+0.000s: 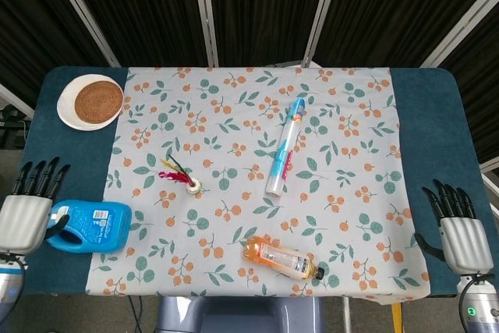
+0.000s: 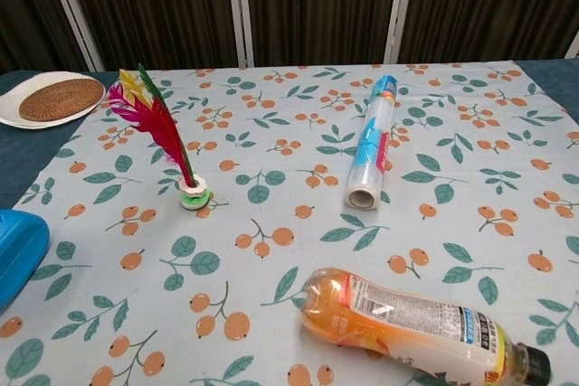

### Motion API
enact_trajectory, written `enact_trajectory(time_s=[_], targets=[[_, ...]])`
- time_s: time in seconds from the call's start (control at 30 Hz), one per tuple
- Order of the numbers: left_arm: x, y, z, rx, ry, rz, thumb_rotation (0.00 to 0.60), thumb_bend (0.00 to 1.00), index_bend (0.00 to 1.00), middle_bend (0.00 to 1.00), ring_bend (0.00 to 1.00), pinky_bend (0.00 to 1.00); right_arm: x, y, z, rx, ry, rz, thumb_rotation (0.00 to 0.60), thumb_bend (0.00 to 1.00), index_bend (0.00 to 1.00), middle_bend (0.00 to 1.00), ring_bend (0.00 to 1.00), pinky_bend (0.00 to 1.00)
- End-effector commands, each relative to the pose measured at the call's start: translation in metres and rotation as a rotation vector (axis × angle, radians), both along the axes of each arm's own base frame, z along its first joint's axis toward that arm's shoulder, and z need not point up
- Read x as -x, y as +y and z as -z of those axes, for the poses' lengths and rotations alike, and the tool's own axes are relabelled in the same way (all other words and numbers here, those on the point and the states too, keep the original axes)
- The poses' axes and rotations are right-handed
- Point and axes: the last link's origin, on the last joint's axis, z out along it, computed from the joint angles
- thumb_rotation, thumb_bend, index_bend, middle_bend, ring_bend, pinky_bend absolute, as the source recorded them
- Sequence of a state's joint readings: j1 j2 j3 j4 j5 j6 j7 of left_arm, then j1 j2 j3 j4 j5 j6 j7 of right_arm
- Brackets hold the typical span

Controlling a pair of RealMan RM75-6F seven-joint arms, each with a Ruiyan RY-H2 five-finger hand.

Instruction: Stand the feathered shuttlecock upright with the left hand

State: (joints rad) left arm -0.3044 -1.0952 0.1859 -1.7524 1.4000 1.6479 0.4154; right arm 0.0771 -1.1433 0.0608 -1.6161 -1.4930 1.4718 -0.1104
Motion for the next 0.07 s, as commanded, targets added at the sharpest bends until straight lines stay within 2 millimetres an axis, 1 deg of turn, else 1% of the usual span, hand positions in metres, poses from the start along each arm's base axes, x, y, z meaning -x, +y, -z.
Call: enact_trajectory(time_s=[0.03, 0.07], targets=[[0.0136, -0.0167, -0.0048, -0.021, -0.019, -0.007, 0.600, 0.24, 0.00, 0.00, 0.00, 0.00, -0.0002, -0.0003, 0.0001, 0.002, -0.003, -0.004, 0.600, 0.15, 0.11, 0.00, 0.00, 0.00], [0.0153, -0.0184, -0.0055, -0.026, -0.033, -0.009, 0.600, 0.24, 0.00, 0.00, 0.00, 0.00, -0.0003, -0.0005, 0.0001, 0.003, -0.005, -0.005, 0.600, 0.15, 0.11, 0.00, 0.00, 0.00]])
